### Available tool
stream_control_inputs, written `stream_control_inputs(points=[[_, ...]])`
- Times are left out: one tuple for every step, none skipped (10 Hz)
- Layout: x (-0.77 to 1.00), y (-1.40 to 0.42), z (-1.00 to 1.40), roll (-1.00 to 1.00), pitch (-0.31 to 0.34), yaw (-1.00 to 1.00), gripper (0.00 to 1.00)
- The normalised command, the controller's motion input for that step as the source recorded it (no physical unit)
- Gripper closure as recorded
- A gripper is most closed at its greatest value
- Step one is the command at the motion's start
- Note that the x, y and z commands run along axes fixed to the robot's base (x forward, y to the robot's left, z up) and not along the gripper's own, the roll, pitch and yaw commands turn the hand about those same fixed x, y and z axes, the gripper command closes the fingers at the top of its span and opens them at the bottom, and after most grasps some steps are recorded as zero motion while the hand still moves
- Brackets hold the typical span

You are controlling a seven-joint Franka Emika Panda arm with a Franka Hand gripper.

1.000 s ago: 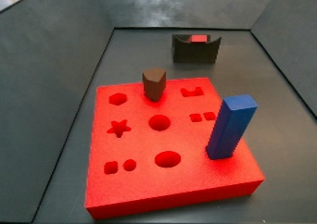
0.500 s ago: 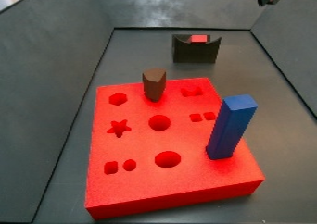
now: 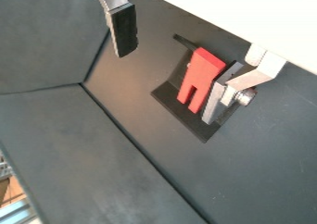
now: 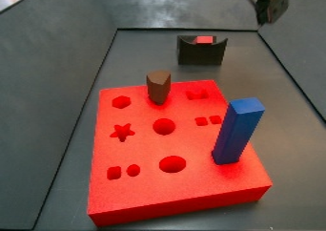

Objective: Pick up the double-square object. Move up. Place the double-square object on the fixture. Regrasp the double-square object. Move to above the board. Insert the double-square object.
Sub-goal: Regrasp the double-square object.

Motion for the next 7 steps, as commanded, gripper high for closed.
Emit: stream_control_inputs(points=[[0.06,0.06,-1.00,0.08,-0.068,0.09,0.00],[0.07,0.06,-1.00,0.07,-0.085,0.06,0.00],[0.08,0.05,-1.00,0.07,-0.090,0.04,0.00],[0.09,0.05,-1.00,0.07,-0.091,0.02,0.00],[0.09,0.04,-1.00,0.07,-0.079,0.01,0.00],[0.10,0.04,-1.00,0.07,-0.067,-0.01,0.00],[0.10,0.03,-0.94,0.07,-0.055,-0.01,0.00]])
